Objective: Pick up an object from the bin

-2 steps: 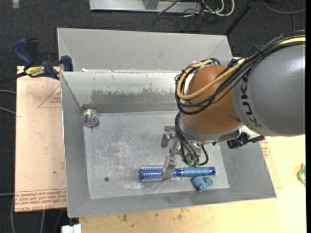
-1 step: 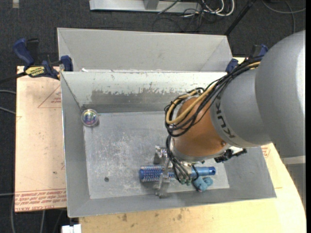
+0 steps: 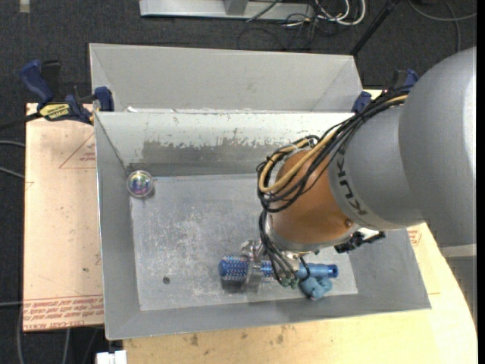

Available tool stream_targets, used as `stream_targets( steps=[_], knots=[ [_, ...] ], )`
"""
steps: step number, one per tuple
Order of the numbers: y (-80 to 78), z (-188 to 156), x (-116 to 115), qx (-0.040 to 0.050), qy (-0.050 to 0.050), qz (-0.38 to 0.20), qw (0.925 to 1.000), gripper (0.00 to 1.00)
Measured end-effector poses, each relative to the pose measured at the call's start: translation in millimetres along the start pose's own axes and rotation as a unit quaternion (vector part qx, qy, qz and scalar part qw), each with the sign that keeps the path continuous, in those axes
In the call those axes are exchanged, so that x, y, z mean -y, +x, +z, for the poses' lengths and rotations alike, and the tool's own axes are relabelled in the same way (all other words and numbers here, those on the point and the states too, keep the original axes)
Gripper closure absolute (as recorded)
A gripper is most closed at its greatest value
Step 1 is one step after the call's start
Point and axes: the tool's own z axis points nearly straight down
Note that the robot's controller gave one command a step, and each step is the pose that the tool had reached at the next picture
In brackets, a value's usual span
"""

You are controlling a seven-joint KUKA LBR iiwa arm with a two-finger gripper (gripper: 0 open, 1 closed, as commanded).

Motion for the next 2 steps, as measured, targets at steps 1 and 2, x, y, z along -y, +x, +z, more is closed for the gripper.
stream_targets(
  steps=[1, 2],
  knots=[
    [-10.3, -123, -41, 0.0047, -0.002, 0.012, 0.9999, 1.00],
    [-2.2, -208, -73, 0.0032, -0.001, -0.114, 0.9934, 1.00]
  ],
)
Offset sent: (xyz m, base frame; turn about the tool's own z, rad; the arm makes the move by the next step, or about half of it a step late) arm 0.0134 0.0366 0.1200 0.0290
